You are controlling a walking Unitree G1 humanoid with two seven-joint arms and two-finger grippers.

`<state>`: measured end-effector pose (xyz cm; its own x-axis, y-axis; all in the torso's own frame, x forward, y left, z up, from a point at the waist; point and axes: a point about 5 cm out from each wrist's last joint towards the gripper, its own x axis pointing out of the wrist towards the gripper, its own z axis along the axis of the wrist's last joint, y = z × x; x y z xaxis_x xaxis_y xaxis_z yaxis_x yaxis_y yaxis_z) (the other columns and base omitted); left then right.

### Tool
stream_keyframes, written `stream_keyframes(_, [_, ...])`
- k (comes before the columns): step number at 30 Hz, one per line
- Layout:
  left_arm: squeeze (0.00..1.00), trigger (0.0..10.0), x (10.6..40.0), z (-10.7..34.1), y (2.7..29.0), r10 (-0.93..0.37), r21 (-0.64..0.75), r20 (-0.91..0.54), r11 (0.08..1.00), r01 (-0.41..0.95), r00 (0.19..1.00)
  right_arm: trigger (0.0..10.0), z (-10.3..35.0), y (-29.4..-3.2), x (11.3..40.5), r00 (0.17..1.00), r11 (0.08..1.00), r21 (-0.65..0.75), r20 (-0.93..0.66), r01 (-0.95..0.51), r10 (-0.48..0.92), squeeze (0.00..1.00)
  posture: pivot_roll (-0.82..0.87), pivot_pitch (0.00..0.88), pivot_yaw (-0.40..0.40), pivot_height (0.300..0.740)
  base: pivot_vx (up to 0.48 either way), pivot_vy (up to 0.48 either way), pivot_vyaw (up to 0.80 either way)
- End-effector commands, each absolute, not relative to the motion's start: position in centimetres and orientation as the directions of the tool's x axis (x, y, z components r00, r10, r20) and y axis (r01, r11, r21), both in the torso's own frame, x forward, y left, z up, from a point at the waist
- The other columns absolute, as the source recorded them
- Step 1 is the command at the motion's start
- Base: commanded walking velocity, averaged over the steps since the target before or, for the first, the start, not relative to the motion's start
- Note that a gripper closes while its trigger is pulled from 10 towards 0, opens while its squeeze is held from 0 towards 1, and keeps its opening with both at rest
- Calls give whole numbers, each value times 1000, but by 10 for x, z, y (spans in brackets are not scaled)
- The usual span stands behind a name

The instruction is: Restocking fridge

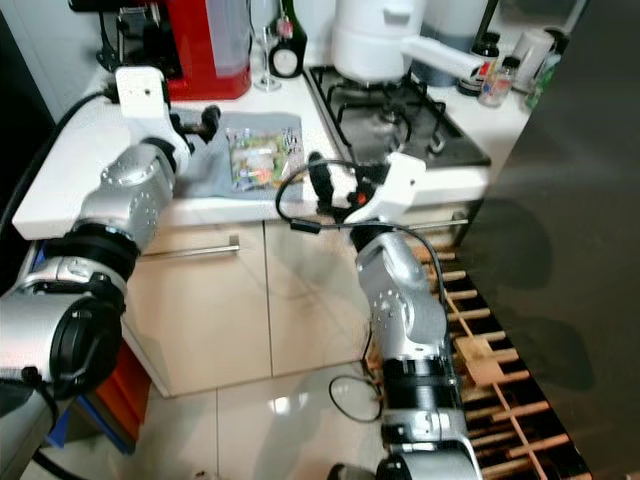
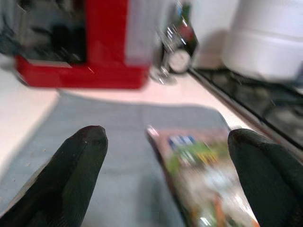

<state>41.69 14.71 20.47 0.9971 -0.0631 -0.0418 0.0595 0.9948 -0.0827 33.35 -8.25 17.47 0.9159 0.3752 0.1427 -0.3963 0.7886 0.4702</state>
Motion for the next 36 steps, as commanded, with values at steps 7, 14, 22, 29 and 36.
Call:
stream_keyframes(7, [0,10000,418,206,142,-89,-81,-19,993,88,996,10000,177,-87,319,911,796,451,123,-404,393,0,-216,0,-5,740,0,0,0])
stream_keyframes(14, [0,10000,420,216,140,-101,-26,25,995,101,995,10000,174,-97,304,927,911,181,132,-370,350,0,-225,0,0,740,0,0,0])
stream_keyframes(22, [0,10000,416,247,152,-94,-8,254,995,100,963,10000,183,-119,293,948,982,-15,257,-190,187,0,-210,0,39,740,0,0,0])
stream_keyframes(29, [0,10000,347,197,163,-68,-48,260,995,83,963,10000,171,-135,277,964,993,-6,243,-115,113,0,-151,0,0,740,0,0,0])
stream_keyframes(36, [0,10000,271,163,171,-38,74,190,997,24,981,10000,151,-156,277,982,994,-10,156,-108,109,0,-76,0,-51,740,0,0,0])
